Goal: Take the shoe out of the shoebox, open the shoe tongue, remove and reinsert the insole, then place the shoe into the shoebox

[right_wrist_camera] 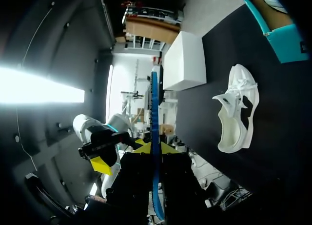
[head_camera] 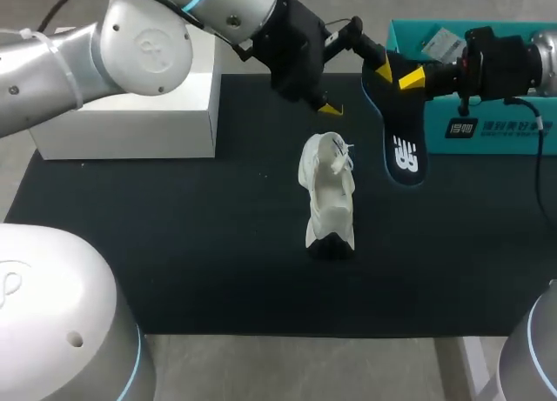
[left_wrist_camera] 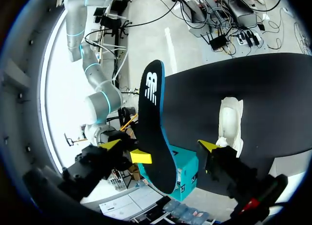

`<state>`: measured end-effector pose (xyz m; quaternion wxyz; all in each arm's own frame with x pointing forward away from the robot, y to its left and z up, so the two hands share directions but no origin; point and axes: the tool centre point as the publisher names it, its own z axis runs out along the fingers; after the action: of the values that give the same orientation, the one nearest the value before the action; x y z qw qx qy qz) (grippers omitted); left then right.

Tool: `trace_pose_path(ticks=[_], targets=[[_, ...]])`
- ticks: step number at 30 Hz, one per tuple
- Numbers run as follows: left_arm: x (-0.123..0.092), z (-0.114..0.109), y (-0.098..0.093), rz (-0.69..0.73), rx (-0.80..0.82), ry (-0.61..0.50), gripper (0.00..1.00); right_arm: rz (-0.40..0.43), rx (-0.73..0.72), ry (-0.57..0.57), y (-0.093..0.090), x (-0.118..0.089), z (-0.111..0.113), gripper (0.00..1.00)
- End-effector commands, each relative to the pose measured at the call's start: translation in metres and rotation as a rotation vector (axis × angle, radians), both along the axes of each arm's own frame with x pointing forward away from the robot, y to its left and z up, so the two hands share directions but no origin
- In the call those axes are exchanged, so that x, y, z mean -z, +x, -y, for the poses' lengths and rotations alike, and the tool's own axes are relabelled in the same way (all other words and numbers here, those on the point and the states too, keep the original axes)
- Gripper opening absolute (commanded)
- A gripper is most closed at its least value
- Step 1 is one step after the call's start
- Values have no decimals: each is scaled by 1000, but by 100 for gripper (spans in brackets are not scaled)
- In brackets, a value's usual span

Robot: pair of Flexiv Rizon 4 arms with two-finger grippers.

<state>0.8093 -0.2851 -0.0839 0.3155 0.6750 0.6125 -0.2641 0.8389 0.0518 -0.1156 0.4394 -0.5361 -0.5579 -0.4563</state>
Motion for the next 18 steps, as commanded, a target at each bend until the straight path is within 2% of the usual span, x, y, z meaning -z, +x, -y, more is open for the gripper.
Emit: trace_pose_path(ticks=[1, 3, 5, 6, 9, 18], targets=[[1, 2, 1, 2, -1, 4, 100, -18, -6, -14, 8, 9, -1, 0], [-10, 5, 3, 19, -55, 77, 100, -23, -3, -25, 10, 12, -1, 0], [-15, 9, 6, 65, -102, 221, 100, -25, -1, -46, 11, 14, -3, 0], [-17, 9, 8, 53, -110, 241, 100, -25, -1, -50, 11, 15, -4, 0], [-16, 10, 15, 55, -142, 367, 100, -19, 10, -63, 13, 20, -7, 0], [6, 2, 33, -3, -204, 545, 100, -15, 27, -75, 19, 34, -13, 0]])
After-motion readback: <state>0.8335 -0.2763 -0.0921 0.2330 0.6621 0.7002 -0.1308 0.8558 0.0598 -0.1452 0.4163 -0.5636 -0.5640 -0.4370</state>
